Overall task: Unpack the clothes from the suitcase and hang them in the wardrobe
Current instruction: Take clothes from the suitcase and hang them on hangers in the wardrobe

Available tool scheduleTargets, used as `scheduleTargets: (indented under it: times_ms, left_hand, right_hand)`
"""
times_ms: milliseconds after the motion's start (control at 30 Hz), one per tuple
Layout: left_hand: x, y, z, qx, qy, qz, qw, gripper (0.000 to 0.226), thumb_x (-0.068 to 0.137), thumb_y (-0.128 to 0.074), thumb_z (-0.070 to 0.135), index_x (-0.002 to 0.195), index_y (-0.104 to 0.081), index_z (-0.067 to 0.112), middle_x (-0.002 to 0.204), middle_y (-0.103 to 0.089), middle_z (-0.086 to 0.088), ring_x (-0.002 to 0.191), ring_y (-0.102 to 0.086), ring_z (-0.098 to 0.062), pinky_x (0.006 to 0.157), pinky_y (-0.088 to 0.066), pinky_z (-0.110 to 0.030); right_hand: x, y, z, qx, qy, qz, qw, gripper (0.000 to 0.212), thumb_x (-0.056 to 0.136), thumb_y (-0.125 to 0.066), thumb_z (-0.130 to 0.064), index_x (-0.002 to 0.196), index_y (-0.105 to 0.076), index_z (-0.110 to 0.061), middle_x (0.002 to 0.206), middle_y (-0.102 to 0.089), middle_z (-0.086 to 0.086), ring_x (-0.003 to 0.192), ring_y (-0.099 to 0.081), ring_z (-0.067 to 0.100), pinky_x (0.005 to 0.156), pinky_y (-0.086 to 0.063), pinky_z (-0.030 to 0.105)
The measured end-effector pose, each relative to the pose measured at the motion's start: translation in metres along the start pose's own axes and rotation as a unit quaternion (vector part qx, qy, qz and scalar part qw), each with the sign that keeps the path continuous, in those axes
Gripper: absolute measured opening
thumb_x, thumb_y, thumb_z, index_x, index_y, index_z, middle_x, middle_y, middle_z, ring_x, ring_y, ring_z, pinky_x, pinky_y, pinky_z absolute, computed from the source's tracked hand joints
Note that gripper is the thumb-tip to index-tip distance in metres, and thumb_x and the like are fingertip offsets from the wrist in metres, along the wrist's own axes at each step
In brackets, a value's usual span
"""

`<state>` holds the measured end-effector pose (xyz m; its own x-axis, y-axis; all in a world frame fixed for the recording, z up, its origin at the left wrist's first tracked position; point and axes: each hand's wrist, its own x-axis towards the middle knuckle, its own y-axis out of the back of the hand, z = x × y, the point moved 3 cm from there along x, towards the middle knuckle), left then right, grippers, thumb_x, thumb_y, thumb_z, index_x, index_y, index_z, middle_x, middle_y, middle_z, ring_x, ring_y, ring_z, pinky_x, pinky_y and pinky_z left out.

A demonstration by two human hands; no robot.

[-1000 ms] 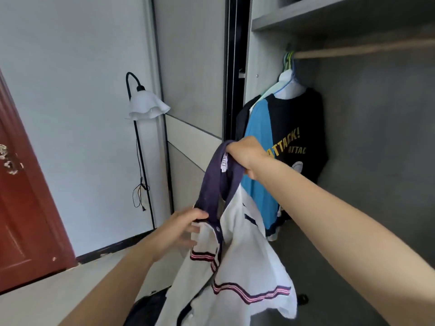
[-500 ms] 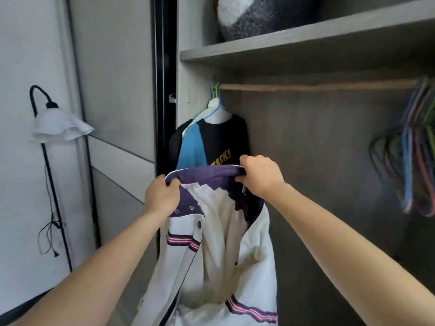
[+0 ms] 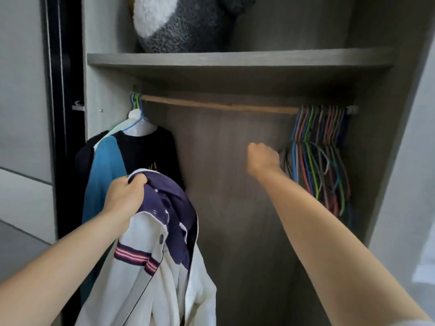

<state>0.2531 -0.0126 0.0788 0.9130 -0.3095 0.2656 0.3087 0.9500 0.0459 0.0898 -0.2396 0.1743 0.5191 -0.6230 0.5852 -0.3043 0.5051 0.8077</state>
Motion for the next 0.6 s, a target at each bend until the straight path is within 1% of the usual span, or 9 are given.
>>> scheduleTargets:
  times_ms: [33,100,167,233,333,400,467,533,600]
  left_hand:
    - [0.0,0.002,-0.003,-0.001,0.007,-0.001,1.0,0.013,0.086,-0.05,0.019,0.079,-0.052,0.008,0.072,-0.046,-0.011,0.066,-0.044,-0.023,0.057,-0.033,-0.033]
    - [0.0,0.007,-0.011,0.002,0.016,-0.004,1.0,0.014,0.086,-0.05,0.019,0.082,-0.057,0.008,0.074,-0.048,-0.01,0.067,-0.045,-0.023,0.059,-0.034,-0.034]
    - [0.0,0.012,-0.016,0.002,0.018,-0.004,1.0,0.014,0.086,-0.05,0.019,0.082,-0.057,0.008,0.074,-0.049,-0.01,0.068,-0.045,-0.023,0.06,-0.034,-0.034]
    - [0.002,0.016,-0.019,-0.001,0.027,0.0,1.0,0.018,0.087,-0.05,0.019,0.084,-0.059,0.004,0.074,-0.05,-0.014,0.068,-0.046,-0.023,0.06,-0.035,-0.034]
    - [0.007,0.019,-0.022,-0.002,0.035,0.007,0.999,0.025,0.088,-0.052,0.019,0.087,-0.06,-0.004,0.074,-0.052,-0.015,0.068,-0.048,-0.024,0.06,-0.035,-0.035]
    - [0.01,0.019,-0.023,0.011,0.026,-0.002,1.0,0.028,0.088,-0.051,0.02,0.089,-0.061,-0.006,0.073,-0.055,-0.015,0.066,-0.049,-0.024,0.06,-0.036,-0.035]
    - [0.011,0.017,-0.024,0.039,0.009,-0.02,0.999,0.029,0.09,-0.049,0.021,0.088,-0.061,-0.005,0.07,-0.053,-0.014,0.063,-0.047,-0.024,0.057,-0.034,-0.032]
    - [0.012,0.016,-0.026,0.075,-0.008,-0.033,0.997,0.03,0.091,-0.047,0.021,0.088,-0.06,-0.006,0.066,-0.053,-0.012,0.059,-0.046,-0.024,0.055,-0.033,-0.031]
    - [0.013,0.017,-0.027,0.099,-0.02,-0.042,0.994,0.029,0.092,-0.044,0.021,0.09,-0.063,-0.001,0.068,-0.062,-0.014,0.061,-0.057,-0.032,0.057,-0.04,-0.033]
  right_hand:
    - [0.007,0.005,0.011,-0.055,-0.012,0.019,0.998,0.033,0.093,-0.049,-0.002,0.124,-0.059,-0.007,0.126,-0.062,0.014,0.12,-0.056,0.033,0.091,-0.048,0.039]
    - [0.018,0.01,0.03,-0.137,-0.047,0.023,0.989,0.038,0.096,-0.041,-0.001,0.129,-0.059,-0.009,0.134,-0.057,0.016,0.127,-0.05,0.033,0.094,-0.044,0.041]
    - [0.022,0.012,0.045,-0.182,-0.081,0.002,0.98,0.041,0.097,-0.036,0.002,0.129,-0.059,-0.008,0.134,-0.056,0.015,0.124,-0.05,0.034,0.085,-0.043,0.039]
    - [0.027,0.011,0.056,-0.199,-0.089,-0.012,0.976,0.041,0.096,-0.037,0.003,0.125,-0.062,-0.011,0.127,-0.061,0.008,0.117,-0.057,0.031,0.074,-0.043,0.035]
    - [0.033,0.012,0.06,-0.179,-0.092,-0.009,0.979,0.039,0.095,-0.04,0.003,0.122,-0.064,-0.011,0.122,-0.064,0.006,0.112,-0.062,0.027,0.073,-0.047,0.035]
    - [0.038,0.015,0.062,-0.121,-0.117,-0.012,0.986,0.035,0.094,-0.044,0.0,0.123,-0.063,-0.009,0.125,-0.063,0.009,0.115,-0.061,0.029,0.077,-0.05,0.036]
    - [0.042,0.02,0.064,0.011,-0.176,-0.021,0.984,0.033,0.093,-0.05,-0.007,0.124,-0.06,-0.003,0.129,-0.06,0.014,0.119,-0.058,0.032,0.087,-0.05,0.039]
    - [0.046,0.026,0.062,0.142,-0.211,0.002,0.967,0.034,0.093,-0.051,-0.011,0.123,-0.06,0.001,0.13,-0.059,0.019,0.121,-0.057,0.035,0.094,-0.048,0.039]
    - [0.049,0.029,0.052,0.235,-0.214,0.043,0.947,0.035,0.094,-0.05,-0.014,0.122,-0.06,0.003,0.128,-0.06,0.021,0.119,-0.057,0.037,0.094,-0.048,0.039]
